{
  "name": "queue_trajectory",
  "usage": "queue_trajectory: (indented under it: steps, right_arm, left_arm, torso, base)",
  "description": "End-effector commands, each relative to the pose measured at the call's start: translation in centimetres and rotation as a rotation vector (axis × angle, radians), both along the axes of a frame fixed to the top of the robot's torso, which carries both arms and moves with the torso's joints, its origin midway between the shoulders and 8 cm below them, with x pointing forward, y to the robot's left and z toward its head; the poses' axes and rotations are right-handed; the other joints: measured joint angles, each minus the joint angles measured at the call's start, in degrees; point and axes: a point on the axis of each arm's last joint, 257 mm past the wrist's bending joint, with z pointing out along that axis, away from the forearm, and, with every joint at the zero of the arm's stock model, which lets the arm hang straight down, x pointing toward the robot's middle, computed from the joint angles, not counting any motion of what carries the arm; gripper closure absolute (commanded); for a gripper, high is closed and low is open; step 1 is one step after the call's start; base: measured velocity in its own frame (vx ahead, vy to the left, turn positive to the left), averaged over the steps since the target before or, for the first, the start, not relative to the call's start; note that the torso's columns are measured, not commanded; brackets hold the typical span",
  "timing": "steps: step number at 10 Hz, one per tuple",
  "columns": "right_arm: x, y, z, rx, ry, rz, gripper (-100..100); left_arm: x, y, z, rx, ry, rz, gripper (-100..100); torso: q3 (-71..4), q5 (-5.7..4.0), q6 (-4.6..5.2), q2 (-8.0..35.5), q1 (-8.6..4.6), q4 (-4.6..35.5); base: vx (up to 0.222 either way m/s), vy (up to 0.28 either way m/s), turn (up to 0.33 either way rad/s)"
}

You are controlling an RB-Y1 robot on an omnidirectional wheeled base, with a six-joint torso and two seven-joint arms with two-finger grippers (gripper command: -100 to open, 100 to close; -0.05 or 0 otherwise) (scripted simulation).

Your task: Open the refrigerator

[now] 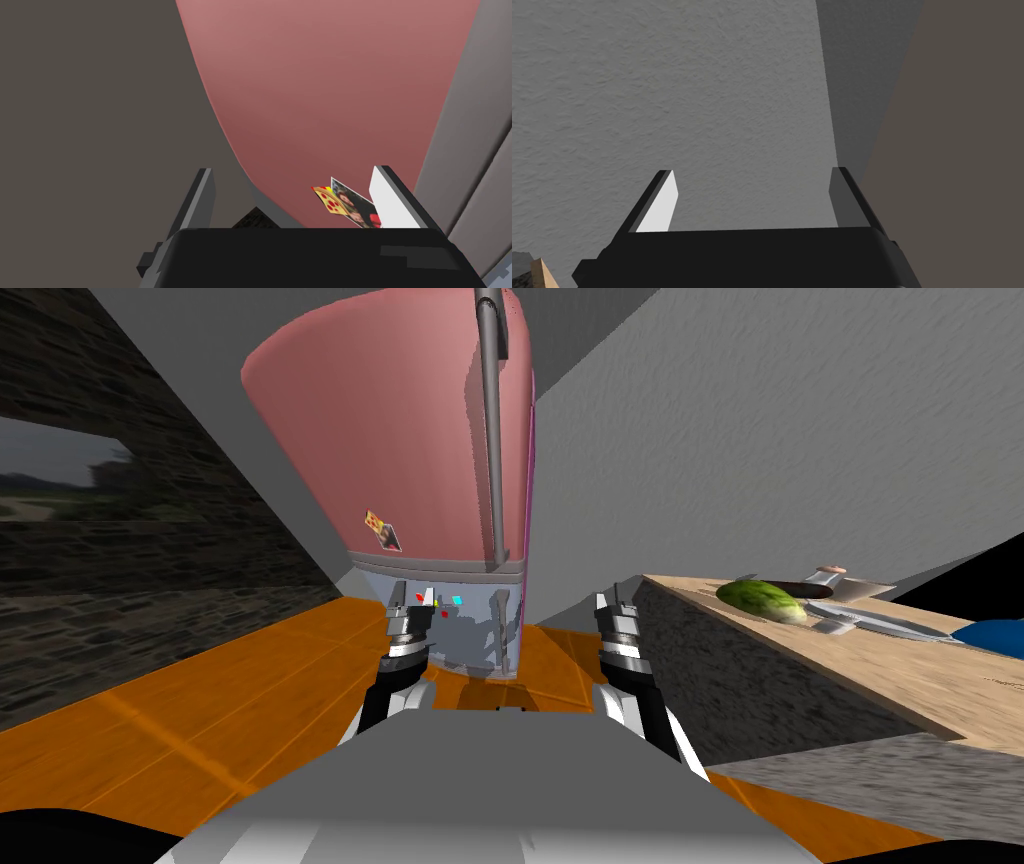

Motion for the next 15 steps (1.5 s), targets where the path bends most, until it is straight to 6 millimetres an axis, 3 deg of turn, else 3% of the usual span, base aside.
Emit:
queue_trajectory:
  steps: [1,3,15]
  right_arm:
    - [0.0,0.0,0.0,0.000,0.000,0.000,0]
    - [0.0,0.0,0.0,0.000,0.001,0.000,0]
    - [0.0,0.0,0.0,0.000,0.001,0.000,0]
  left_arm:
    - [0.0,-0.1,-0.2,0.021,0.012,-0.015,-100]
    - [0.1,-0.1,-0.6,0.035,0.038,-0.035,-100]
    - [0.1,3.8,-5.8,-0.197,0.291,-0.110,-100]
  torso:
    - [-8.5,0.00,0.00,4.2,0.00,4.2]
    - [-13.6,-0.02,0.00,6.6,-0.08,6.7]
    - [-13.8,-0.01,0.01,6.9,-0.06,6.9]
  base:
    - [0.016,-0.014,0.020]
    - [0.032,-0.044,0.044]
    - [0.074,-0.111,0.083]
